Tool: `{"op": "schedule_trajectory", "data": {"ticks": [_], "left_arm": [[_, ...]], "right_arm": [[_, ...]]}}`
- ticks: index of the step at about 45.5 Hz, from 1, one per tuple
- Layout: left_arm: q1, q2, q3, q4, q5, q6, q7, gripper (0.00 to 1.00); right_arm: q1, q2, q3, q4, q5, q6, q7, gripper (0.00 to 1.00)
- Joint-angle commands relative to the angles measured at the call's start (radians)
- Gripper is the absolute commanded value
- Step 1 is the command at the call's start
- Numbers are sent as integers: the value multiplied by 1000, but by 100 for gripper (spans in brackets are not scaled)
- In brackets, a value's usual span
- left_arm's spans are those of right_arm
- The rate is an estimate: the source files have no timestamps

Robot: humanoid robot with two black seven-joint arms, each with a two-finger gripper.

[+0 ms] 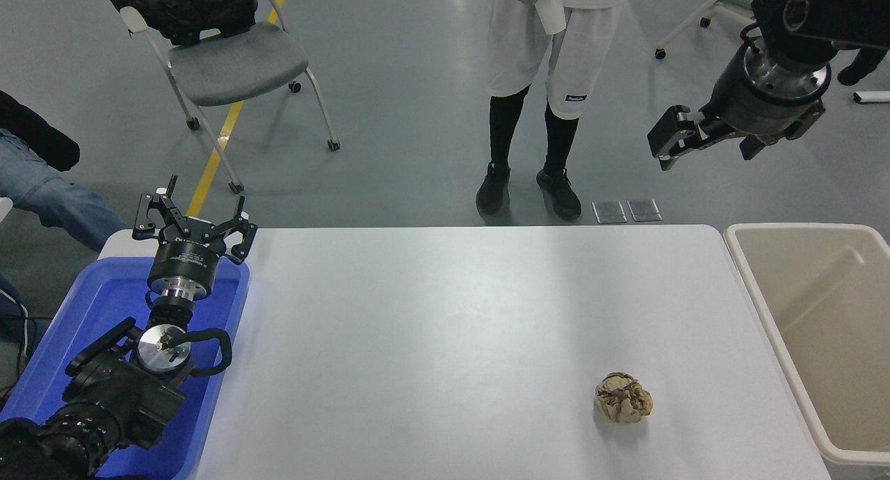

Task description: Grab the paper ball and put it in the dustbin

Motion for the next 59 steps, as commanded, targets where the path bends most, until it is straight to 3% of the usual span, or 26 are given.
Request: {"op": "schedule_trajectory", "data": {"ticks": [1,59], "left_arm": [[-2,0,0,0,0,0,0,99],[0,0,0,0,0,0,0,99]], "right_arm": [[0,-3,0,0,0,0,0,100],[7,-3,1,0,0,0,0,100]]}}
